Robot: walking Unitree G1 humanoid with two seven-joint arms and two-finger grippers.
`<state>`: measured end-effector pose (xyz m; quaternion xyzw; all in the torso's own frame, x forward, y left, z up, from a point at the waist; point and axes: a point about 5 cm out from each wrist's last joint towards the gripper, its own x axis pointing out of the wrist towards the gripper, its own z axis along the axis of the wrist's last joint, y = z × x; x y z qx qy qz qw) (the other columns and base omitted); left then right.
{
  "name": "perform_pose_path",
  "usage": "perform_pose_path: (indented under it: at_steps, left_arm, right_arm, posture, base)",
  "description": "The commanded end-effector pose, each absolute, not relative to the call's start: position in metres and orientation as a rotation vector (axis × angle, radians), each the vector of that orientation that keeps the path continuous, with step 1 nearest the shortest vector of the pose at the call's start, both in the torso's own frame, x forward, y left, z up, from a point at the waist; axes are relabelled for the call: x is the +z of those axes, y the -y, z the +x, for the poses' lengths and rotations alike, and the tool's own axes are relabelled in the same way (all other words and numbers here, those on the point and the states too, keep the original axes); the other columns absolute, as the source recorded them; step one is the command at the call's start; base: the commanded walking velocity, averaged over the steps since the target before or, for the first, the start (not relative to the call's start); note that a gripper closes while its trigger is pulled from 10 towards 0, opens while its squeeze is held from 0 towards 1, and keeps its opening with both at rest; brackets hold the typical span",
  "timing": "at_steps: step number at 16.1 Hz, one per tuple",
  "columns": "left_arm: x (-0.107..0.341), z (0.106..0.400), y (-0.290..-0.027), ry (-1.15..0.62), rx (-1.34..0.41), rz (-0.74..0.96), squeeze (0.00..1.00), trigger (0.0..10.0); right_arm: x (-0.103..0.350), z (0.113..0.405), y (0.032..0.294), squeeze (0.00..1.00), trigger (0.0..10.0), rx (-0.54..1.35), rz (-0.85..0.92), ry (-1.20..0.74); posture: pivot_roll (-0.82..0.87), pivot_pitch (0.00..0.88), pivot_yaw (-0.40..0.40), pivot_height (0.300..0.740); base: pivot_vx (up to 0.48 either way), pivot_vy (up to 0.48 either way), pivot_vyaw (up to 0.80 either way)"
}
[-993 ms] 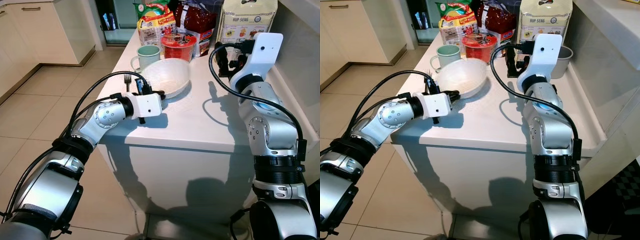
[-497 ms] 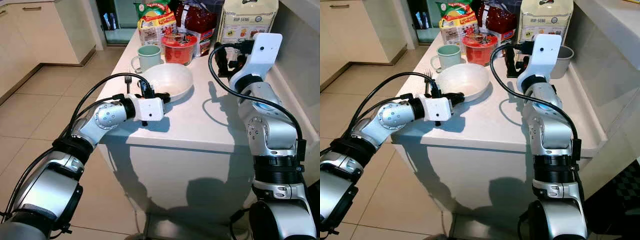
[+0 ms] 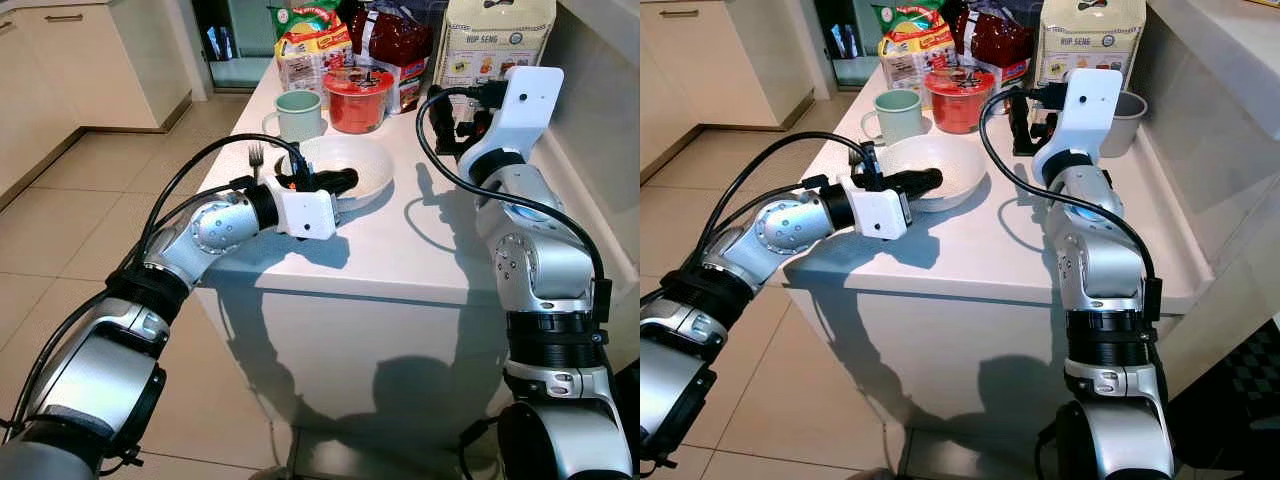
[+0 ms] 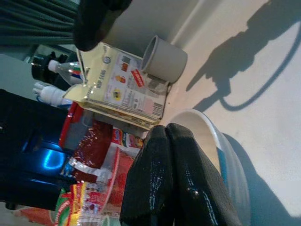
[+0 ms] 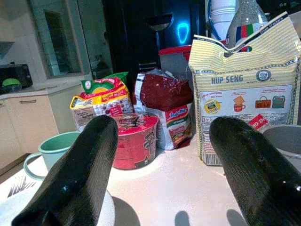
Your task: Setting the table
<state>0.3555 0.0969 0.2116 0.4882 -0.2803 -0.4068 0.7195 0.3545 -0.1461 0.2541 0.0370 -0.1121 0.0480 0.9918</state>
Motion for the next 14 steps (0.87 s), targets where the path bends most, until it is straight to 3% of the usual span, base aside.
perform_pose_path:
  at_steps: [1,2,3,4,6,7,10,14]
  left_arm:
    - [0.226,0.357,-0.097,0.673,-0.876,1.108,0.00,0.0]
    - [0.226,0.358,-0.097,0.667,-0.871,1.100,0.00,0.0]
    - [0.226,0.359,-0.097,0.643,-0.866,1.087,0.00,2.3]
    - [0.226,0.360,-0.098,0.625,-0.862,1.082,0.00,10.0]
    - [0.231,0.360,-0.098,0.633,-0.854,1.078,0.00,10.0]
    - [0.234,0.359,-0.099,0.647,-0.846,1.075,1.00,10.0]
    - [0.262,0.349,-0.097,0.739,-0.823,1.054,1.00,10.0]
    - [0.275,0.344,-0.101,0.733,-0.825,1.038,1.00,10.0]
  right_arm:
    - [0.253,0.353,0.144,0.00,10.0,0.101,0.074,0.223]
    - [0.253,0.353,0.144,0.00,10.0,0.102,0.073,0.224]
    - [0.253,0.353,0.143,0.00,10.0,0.103,0.073,0.224]
    - [0.253,0.353,0.144,0.00,10.0,0.104,0.073,0.224]
    - [0.253,0.353,0.144,0.00,10.0,0.104,0.072,0.224]
    - [0.253,0.353,0.144,0.00,10.0,0.104,0.071,0.223]
    - [0.248,0.354,0.145,0.00,10.0,0.100,0.067,0.210]
    - [0.244,0.356,0.145,0.00,10.0,0.100,0.065,0.198]
  posture:
    - [0.04,0.000,0.095,0.740]
    - [0.04,0.000,0.094,0.740]
    - [0.04,0.000,0.094,0.740]
    - [0.04,0.000,0.092,0.740]
    - [0.04,0.000,0.092,0.740]
    - [0.04,0.000,0.093,0.740]
    - [0.05,0.000,0.090,0.740]
    - [0.05,0.000,0.086,0.740]
  base:
    - [0.000,0.000,0.00]
    - [0.000,0.000,0.00]
    - [0.000,0.000,0.00]
    - [0.000,0.000,0.00]
    - [0.000,0.000,0.00]
    - [0.000,0.000,0.00]
    - [0.000,0.000,0.00]
    - [0.000,0.000,0.00]
